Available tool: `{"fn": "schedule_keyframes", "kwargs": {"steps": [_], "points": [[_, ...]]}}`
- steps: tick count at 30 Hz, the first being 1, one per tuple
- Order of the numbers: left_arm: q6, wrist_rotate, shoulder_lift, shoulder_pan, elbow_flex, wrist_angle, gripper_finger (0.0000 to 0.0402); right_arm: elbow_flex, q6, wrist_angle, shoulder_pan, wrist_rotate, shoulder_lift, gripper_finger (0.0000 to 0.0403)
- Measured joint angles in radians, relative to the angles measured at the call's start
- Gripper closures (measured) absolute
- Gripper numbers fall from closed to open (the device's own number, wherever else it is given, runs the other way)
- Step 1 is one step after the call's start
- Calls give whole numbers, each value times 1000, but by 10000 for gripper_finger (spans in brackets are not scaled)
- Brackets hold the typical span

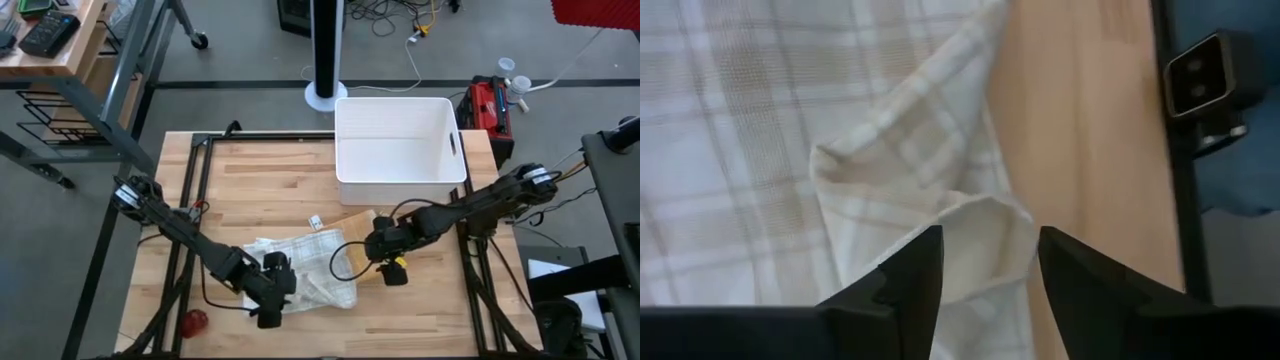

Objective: Fold towel
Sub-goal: Fold the white checkered towel

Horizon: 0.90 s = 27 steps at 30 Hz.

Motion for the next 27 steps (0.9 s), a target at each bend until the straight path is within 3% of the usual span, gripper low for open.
{"fn": "schedule_keyframes", "kwargs": {"steps": [7, 27], "points": [[80, -1, 25, 29, -1, 71, 229, -12, 3, 5, 0, 0, 7, 118], [91, 96, 25, 32, -21, 55, 223, -10, -7, 42, 0, -4, 7, 116]]}}
